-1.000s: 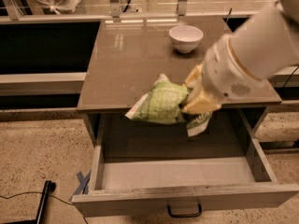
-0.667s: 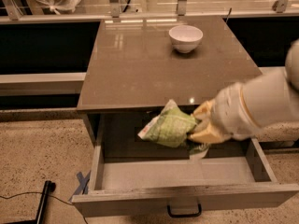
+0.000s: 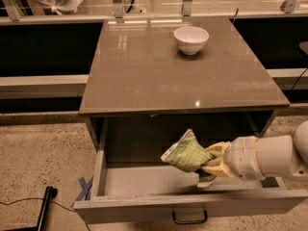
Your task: Place green jalapeno chip bag into top drawer
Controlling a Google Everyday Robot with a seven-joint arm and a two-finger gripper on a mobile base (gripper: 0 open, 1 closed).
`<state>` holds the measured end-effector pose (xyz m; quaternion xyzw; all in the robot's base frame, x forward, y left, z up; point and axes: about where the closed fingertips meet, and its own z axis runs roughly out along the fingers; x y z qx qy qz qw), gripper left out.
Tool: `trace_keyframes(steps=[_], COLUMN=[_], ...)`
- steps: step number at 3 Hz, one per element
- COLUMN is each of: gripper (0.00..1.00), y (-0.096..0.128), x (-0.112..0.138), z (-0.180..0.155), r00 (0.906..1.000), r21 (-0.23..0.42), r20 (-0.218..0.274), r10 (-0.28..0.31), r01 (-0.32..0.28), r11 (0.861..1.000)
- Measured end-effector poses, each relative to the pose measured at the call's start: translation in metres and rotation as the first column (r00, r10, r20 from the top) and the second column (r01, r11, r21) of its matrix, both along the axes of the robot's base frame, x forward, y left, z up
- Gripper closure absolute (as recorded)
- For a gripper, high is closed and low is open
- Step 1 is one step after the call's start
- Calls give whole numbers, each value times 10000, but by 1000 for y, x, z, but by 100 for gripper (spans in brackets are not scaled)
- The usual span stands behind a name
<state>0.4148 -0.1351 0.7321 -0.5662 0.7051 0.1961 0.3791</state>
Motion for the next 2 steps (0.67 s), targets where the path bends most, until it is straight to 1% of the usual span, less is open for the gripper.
trace_keyframes(steps=[1,2], gripper=[82,58], y=[-9,-9], x=[5,11], z=[-25,-38], r00=[9970,9831], r21=[-157,-151], r20=[-372,-1130], r10=[-685,-1439], r01=[679,1431], r11=[9976,9896])
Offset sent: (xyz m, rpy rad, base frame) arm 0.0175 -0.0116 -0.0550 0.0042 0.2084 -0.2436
